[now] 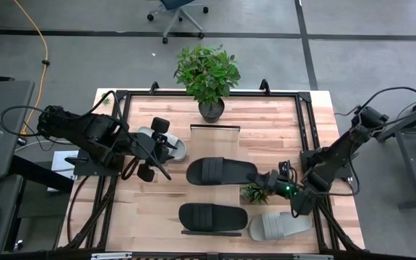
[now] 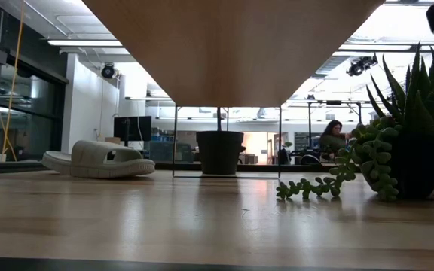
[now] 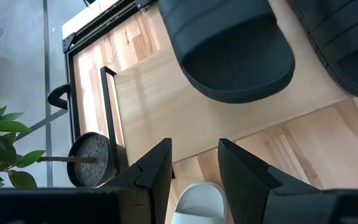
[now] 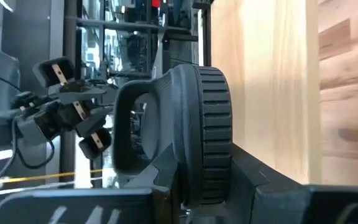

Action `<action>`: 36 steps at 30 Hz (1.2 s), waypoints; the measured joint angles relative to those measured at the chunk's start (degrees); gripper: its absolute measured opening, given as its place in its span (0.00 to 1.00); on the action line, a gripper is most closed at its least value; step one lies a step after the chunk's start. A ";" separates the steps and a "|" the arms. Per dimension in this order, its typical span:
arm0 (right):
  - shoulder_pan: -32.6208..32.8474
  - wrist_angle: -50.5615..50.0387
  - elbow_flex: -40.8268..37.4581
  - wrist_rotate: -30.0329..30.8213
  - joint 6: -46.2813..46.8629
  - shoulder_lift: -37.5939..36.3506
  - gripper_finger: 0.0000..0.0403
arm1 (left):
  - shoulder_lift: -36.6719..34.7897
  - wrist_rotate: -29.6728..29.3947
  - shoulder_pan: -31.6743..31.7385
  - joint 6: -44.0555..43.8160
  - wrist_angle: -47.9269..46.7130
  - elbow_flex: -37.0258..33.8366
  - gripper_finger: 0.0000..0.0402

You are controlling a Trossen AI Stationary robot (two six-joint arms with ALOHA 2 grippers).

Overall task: Pick and place slides into the shelf
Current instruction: Put the black slide into the shelf

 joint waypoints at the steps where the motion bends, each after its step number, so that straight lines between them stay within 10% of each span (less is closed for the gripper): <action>1: 0.00 -0.06 0.55 0.03 0.88 0.63 0.17 | 0.00 0.00 0.00 -0.09 -0.02 0.00 0.29; 36: 0.24 -4.37 7.93 -4.10 15.26 15.78 0.17 | 0.02 -3.84 -7.58 -5.19 -3.23 0.00 0.29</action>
